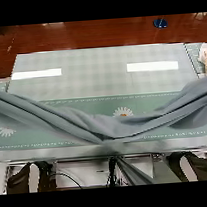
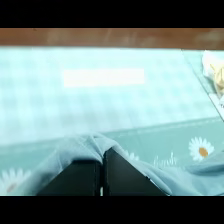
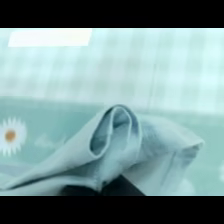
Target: Fold the shirts.
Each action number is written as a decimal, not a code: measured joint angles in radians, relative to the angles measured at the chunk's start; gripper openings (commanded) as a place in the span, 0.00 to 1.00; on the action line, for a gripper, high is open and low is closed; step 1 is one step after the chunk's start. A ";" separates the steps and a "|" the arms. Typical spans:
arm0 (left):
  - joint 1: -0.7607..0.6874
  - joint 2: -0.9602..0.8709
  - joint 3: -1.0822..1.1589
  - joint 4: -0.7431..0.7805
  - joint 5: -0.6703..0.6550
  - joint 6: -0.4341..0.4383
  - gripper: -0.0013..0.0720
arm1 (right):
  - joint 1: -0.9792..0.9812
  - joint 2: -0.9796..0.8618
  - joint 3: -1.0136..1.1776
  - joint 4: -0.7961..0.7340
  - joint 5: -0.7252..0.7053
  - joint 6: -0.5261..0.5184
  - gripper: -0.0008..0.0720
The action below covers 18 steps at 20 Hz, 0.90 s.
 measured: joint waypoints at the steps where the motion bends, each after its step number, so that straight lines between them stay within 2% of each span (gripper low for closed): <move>1: 0.013 0.023 -0.080 0.012 -0.021 0.000 0.05 | 0.003 0.005 -0.080 -0.013 0.009 0.000 0.05; 4: 0.036 0.058 -0.390 0.039 0.015 0.028 0.04 | 0.006 -0.013 -0.325 -0.006 -0.111 -0.024 0.05; 7: 0.006 0.025 -0.658 0.048 0.173 0.114 0.04 | 0.008 -0.122 -0.497 0.023 -0.315 -0.093 0.05; 9: -0.066 -0.039 -0.779 0.047 0.324 0.172 0.05 | 0.008 -0.230 -0.551 0.071 -0.444 -0.160 0.05; 12: -0.248 -0.197 -0.869 0.046 0.612 0.252 0.05 | 0.008 -0.404 -0.587 0.200 -0.620 -0.275 0.05; 15: -0.438 -0.377 -0.880 0.043 0.887 0.354 0.05 | 0.008 -0.554 -0.602 0.345 -0.742 -0.405 0.05; 18: -0.560 -0.527 -0.847 0.043 1.122 0.427 0.05 | 0.008 -0.642 -0.607 0.449 -0.823 -0.529 0.05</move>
